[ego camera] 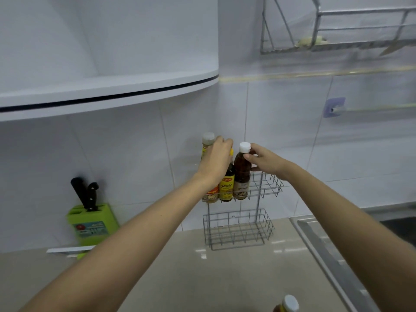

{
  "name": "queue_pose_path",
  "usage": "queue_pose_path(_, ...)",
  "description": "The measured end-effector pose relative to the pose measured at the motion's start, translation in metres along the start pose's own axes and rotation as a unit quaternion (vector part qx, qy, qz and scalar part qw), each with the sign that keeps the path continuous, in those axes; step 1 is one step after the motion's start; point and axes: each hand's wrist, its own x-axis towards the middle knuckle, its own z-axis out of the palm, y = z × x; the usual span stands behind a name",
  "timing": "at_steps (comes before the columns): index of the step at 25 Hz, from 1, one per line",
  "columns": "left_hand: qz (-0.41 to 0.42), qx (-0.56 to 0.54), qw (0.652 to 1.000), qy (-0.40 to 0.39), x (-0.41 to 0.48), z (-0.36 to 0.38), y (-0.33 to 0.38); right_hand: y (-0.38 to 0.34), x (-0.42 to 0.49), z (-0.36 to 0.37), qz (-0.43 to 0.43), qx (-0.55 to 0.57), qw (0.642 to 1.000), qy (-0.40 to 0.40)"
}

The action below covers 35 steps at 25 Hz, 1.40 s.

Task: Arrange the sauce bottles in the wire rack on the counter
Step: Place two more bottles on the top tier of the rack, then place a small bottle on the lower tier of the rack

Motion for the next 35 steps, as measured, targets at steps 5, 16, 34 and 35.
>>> queue_pose_path(5,0.009,0.012,1.000,-0.006,0.000,-0.002,-0.001,0.002,-0.003,0.009,0.008,0.011,0.999,0.045)
queue_pose_path(16,0.082,-0.096,0.983,-0.137,-0.127,-0.007,-0.038,-0.004,-0.091,0.055,-0.108,-0.182,0.966,0.148)
queue_pose_path(34,-0.166,-0.345,0.853,-0.355,-0.402,0.053,-0.067,0.024,-0.265,0.229,-0.265,-0.330,0.869,-0.258)
queue_pose_path(35,-0.154,-0.334,0.856,-0.363,-0.401,0.053,-0.068,0.023,-0.263,0.225,-0.274,-0.327,0.861,-0.275)
